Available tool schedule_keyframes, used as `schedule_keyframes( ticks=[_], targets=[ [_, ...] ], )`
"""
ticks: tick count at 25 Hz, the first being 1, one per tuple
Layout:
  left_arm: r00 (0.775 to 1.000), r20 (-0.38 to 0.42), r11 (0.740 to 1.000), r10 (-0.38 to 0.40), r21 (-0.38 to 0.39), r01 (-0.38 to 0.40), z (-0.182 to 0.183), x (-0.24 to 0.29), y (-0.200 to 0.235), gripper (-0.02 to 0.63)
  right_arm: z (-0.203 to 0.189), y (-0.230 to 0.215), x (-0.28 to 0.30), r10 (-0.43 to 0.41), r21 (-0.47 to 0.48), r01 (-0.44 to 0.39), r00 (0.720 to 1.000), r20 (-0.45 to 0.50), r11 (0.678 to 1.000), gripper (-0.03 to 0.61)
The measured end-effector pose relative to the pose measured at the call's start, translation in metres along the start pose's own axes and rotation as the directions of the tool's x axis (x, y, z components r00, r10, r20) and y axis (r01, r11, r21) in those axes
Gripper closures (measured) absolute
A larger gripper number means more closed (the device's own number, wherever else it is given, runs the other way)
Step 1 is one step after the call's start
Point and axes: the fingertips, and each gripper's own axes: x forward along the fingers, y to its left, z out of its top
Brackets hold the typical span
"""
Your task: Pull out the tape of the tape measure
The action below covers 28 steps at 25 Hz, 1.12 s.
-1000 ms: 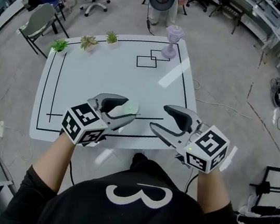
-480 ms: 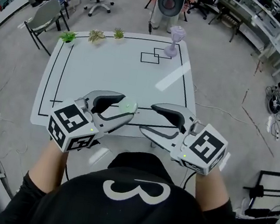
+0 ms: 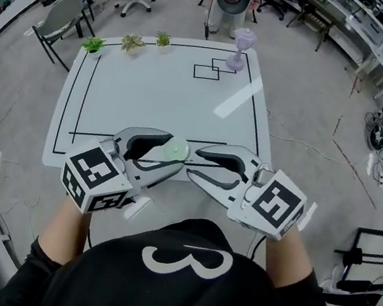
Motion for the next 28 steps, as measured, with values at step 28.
schedule_keyframes(
  ticks=[28],
  targets=[
    [0.998, -0.018, 0.998, 0.056, 0.042, -0.056, -0.005, -0.002, 0.018, 0.391, -0.004, -0.008, 0.012, 0.010, -0.024, -0.011, 1.000, -0.020, 1.000, 0.571]
  ],
)
